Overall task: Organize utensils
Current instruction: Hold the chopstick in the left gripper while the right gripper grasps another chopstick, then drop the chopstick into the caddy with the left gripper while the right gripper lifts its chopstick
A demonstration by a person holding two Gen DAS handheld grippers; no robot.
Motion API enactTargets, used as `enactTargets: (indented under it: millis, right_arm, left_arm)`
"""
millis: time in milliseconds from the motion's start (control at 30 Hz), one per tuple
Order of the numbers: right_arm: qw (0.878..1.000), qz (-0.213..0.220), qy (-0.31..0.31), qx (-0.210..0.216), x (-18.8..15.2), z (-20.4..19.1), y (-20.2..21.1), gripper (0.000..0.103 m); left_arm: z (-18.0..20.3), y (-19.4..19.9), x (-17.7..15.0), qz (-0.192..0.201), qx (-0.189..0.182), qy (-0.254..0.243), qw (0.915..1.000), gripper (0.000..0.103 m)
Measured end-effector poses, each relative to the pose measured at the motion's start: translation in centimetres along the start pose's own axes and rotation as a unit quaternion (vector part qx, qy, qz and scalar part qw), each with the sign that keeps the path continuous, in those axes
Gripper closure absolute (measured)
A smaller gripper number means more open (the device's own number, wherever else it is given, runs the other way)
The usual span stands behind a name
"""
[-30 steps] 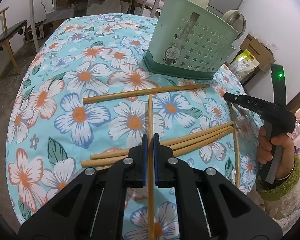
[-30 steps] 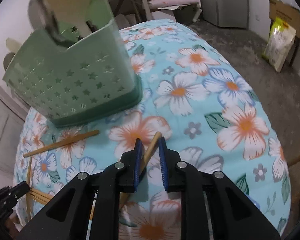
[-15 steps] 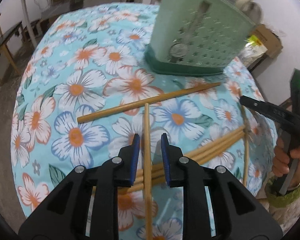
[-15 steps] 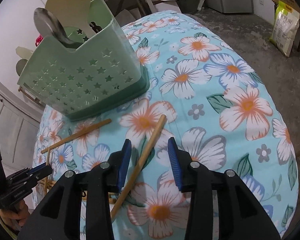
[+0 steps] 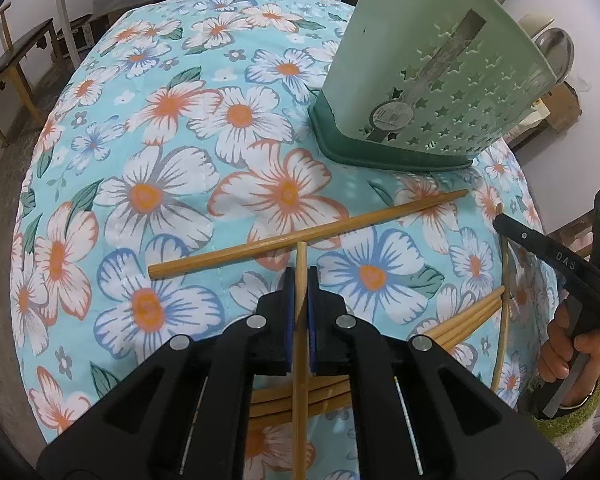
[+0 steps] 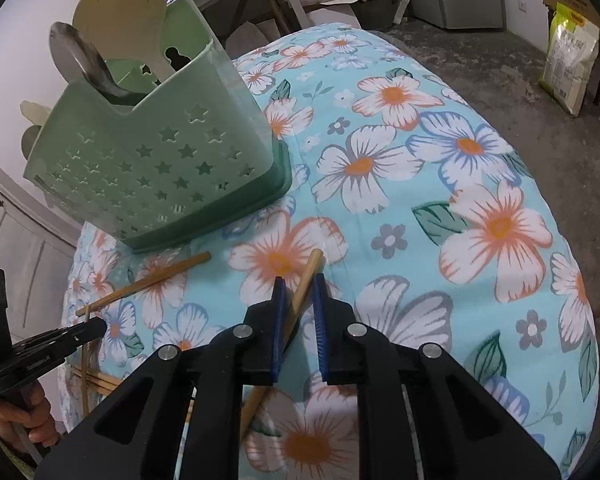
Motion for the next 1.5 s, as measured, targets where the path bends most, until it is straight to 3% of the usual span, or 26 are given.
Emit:
enactTargets:
  millis: [700,1300,1500]
  right_arm:
    - [0.998,0.014,-0.006,0.057,0.0,-1.8,3.4,0.096]
    - [0.997,0.027,-0.008,0.076,0.3,-2.7,4.9,0.096]
    - [0.996,0.027,-0.01,0.081,0.3,-2.8,5.0,0.097]
  left_arm:
    - [0.1,5.7,0.2,0.075,-0.1,0.051,0.9908,0.099]
    - [0.4,7.8,0.5,0.106,-0.116,0.046,0.9865,0.099]
    - [0.9,10.1,1.5,0.135,-0.122,0.038,0.9826,0.099]
Point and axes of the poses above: each gripper's, at about its wrist camera, not at the fingertips, and y roughly against the way its jaws point, z to its right, x to its top, the point moved 5 cm from there along -y, roughly the way its jaws point, and after that the axes turned 7 degrees about -y, right-handed, at the moved point
